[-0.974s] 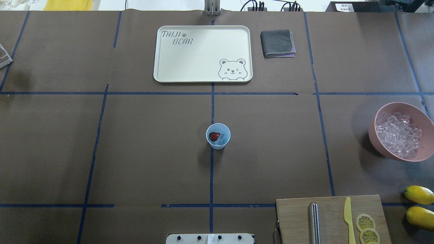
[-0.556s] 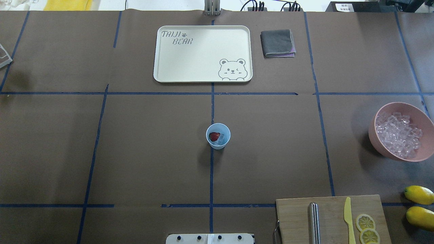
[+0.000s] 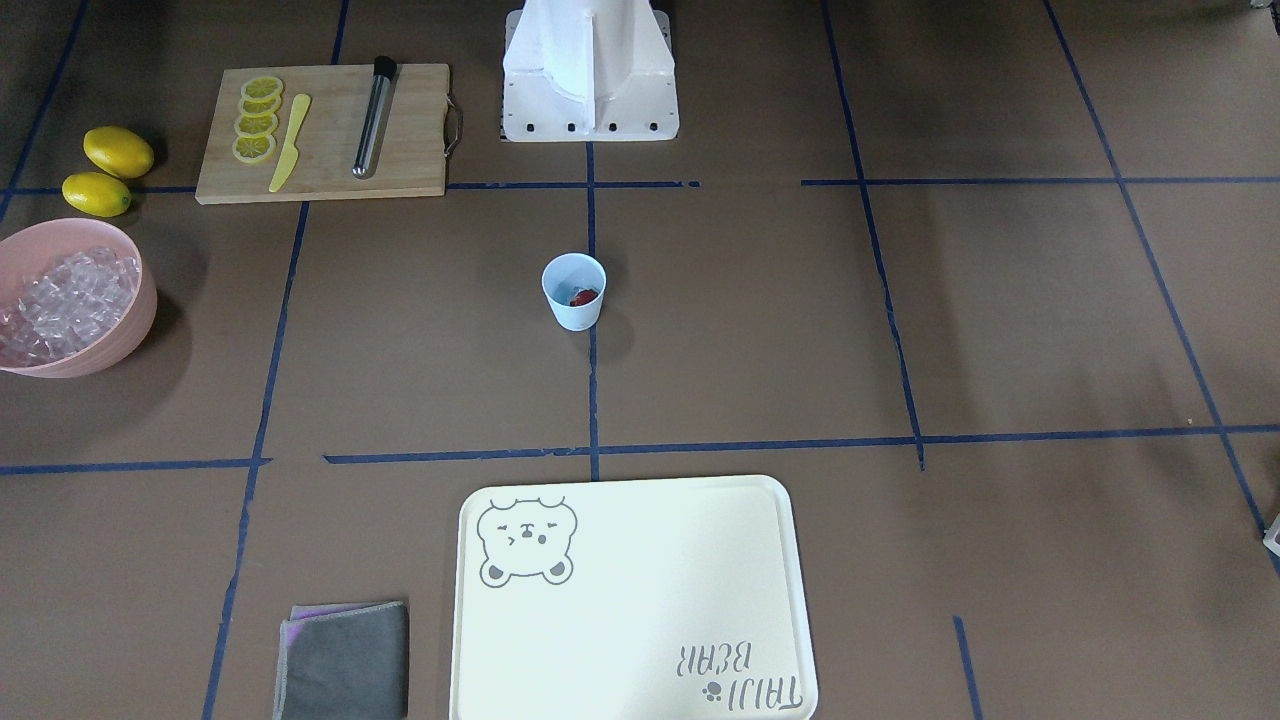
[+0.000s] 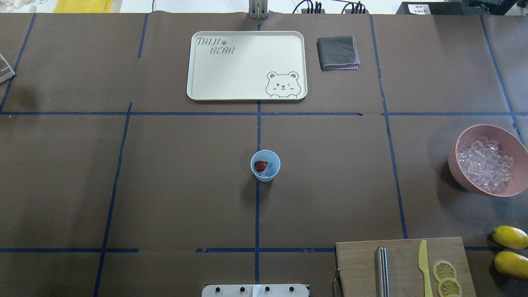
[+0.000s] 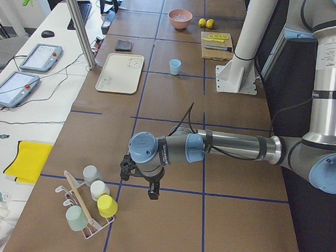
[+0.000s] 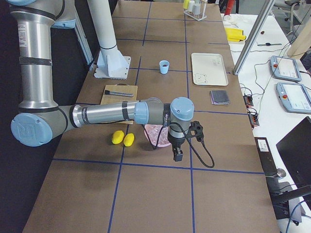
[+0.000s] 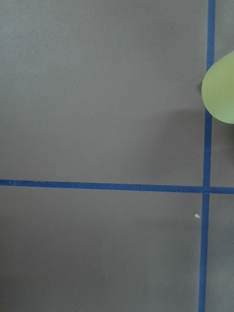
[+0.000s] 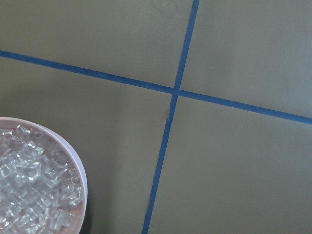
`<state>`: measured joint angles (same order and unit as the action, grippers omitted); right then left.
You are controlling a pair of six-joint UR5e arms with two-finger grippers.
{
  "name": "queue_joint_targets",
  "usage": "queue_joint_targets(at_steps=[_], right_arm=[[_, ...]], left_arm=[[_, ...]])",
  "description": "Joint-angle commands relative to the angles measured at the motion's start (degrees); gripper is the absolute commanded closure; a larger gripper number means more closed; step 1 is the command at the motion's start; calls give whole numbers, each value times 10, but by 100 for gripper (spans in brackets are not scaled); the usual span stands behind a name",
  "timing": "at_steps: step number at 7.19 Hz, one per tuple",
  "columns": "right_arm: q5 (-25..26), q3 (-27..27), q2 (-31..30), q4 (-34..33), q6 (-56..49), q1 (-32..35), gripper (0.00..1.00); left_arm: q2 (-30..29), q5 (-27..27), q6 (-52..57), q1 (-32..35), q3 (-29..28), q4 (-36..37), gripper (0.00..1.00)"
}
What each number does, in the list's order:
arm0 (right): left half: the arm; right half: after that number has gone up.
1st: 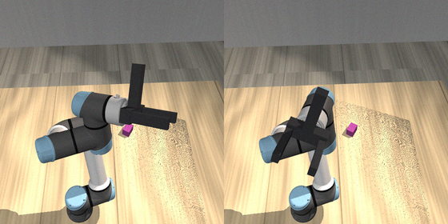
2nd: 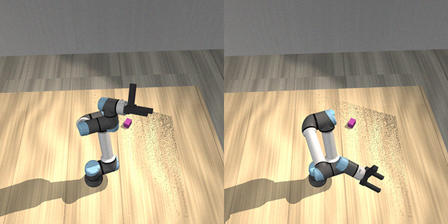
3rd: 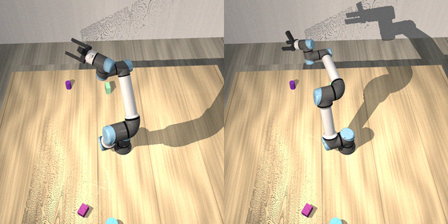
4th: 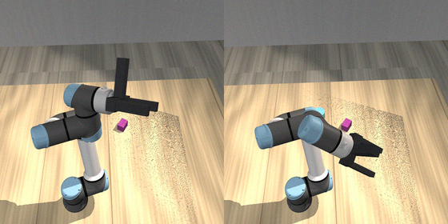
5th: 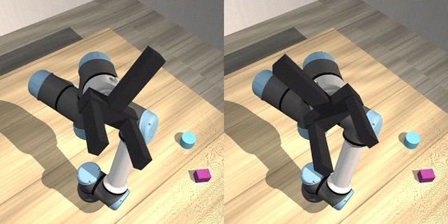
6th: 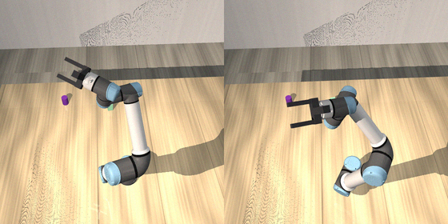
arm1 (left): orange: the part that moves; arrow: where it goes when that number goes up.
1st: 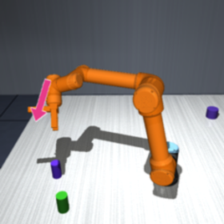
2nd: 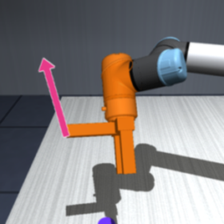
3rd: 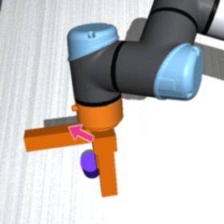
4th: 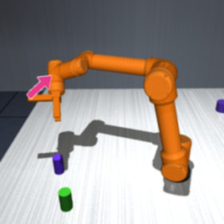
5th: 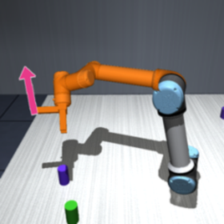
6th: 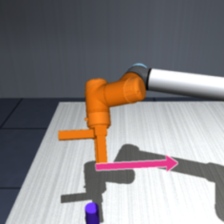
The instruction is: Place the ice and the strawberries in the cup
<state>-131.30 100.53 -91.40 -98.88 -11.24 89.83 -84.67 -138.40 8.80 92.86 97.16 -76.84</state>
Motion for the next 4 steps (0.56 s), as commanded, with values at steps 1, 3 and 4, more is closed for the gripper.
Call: queue_joint_targets(at_steps=[1, 3, 4], right_arm=[[1, -1, -3, 2, 1, 0, 1], [0, 0, -5, 2, 0, 0, 1], [-1, 4, -7, 2, 1, 0, 1]], left_arm=[[6, 0, -4, -1, 1, 0, 0], [-1, -1, -4, -1, 1, -1, 0], [-6, 0, -5, -1, 1, 0, 0]])
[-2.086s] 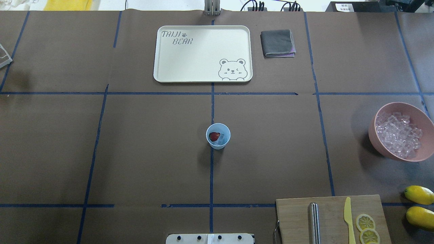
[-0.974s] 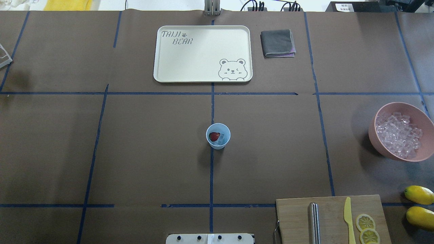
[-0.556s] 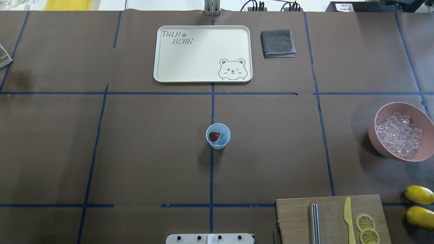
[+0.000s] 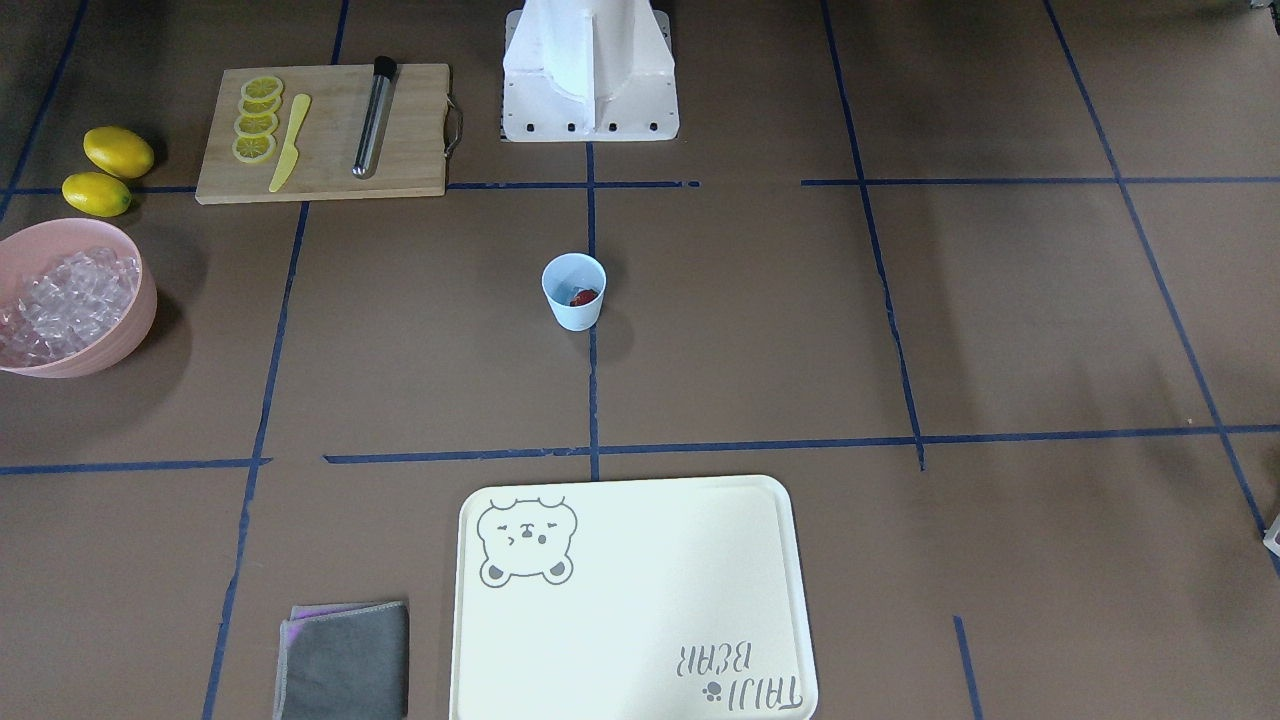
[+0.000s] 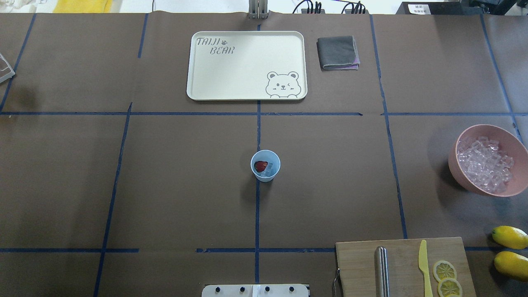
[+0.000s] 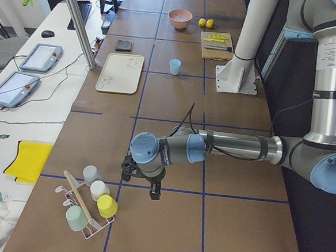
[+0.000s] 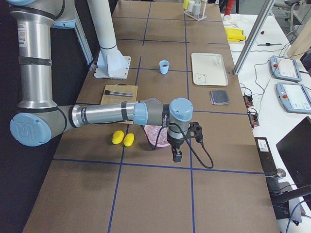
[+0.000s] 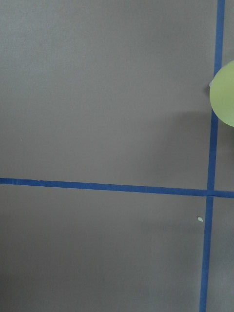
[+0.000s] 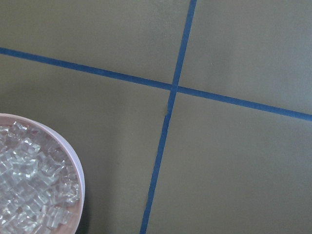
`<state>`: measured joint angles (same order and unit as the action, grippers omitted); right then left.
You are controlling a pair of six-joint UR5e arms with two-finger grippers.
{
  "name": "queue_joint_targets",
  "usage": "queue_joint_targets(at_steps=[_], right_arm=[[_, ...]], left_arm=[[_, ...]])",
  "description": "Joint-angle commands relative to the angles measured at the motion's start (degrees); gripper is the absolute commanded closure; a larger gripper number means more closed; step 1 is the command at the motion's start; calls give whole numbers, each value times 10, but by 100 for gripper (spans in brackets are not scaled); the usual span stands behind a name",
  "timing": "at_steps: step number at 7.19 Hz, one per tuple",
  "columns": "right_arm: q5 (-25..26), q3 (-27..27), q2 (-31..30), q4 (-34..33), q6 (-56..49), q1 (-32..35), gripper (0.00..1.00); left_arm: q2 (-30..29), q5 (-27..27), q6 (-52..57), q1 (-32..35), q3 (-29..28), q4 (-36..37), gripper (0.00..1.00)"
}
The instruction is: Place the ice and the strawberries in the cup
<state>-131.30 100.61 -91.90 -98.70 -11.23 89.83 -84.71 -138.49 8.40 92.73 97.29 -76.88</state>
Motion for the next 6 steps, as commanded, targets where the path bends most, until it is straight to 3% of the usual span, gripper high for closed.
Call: queue_joint_targets(at_steps=[1, 6], right_arm=[[-1, 4, -2, 1, 1, 0, 1], [-1, 25, -3, 0, 2, 0, 1]], left_arm=[[-5, 1, 0, 0, 7, 1, 0], [5, -1, 3, 0, 8, 1, 0]])
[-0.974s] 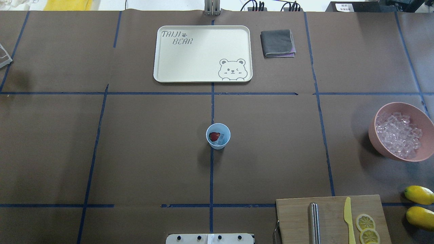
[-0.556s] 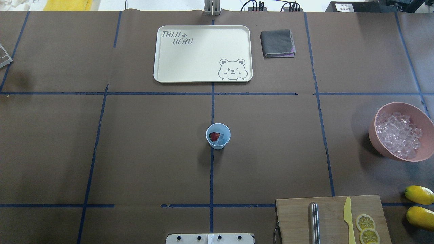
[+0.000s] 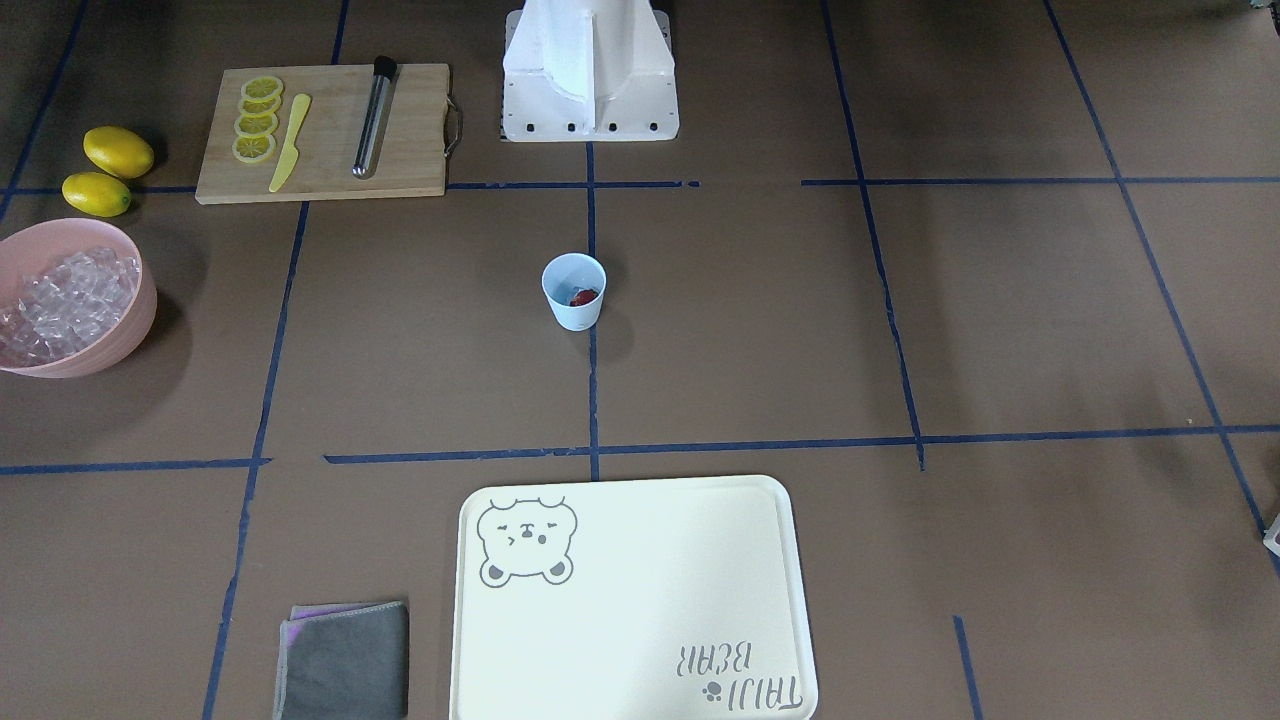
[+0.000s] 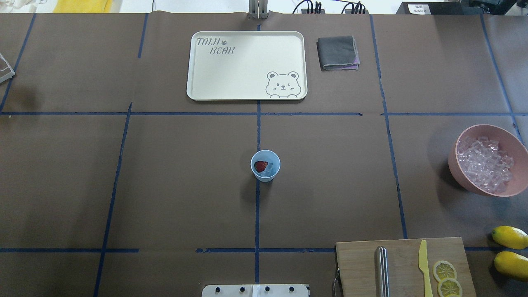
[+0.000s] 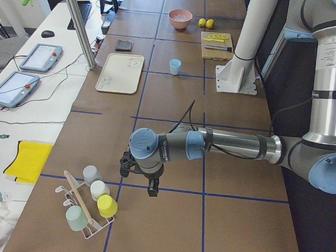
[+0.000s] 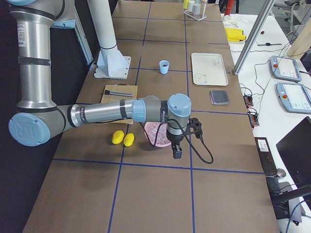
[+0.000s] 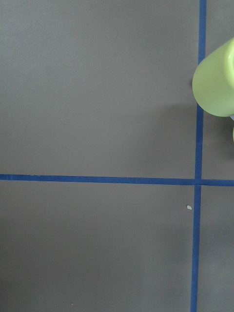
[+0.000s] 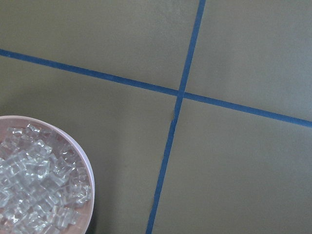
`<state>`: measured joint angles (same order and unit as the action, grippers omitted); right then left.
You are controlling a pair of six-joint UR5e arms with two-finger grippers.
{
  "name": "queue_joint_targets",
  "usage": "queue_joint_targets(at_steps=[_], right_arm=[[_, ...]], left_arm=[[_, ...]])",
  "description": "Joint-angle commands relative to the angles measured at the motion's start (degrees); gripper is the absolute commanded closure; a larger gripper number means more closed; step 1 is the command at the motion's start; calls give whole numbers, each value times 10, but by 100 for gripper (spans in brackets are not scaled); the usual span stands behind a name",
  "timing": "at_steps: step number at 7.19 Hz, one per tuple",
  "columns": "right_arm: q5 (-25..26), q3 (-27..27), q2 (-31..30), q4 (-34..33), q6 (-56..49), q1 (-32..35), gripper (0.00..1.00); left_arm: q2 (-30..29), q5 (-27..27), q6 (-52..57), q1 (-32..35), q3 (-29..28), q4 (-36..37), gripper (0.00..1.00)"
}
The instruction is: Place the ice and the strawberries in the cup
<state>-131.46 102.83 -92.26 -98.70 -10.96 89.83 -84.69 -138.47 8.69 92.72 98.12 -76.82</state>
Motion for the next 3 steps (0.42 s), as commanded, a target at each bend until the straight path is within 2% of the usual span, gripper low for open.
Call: queue_joint_targets(at_steps=[1, 3], right_arm=[[0, 3, 1, 1, 0, 0, 1], [1, 5, 1, 0, 0, 0, 1]], left_arm=[[6, -5, 0, 0, -1, 1, 0], [5, -5, 0, 0, 0, 2, 0]])
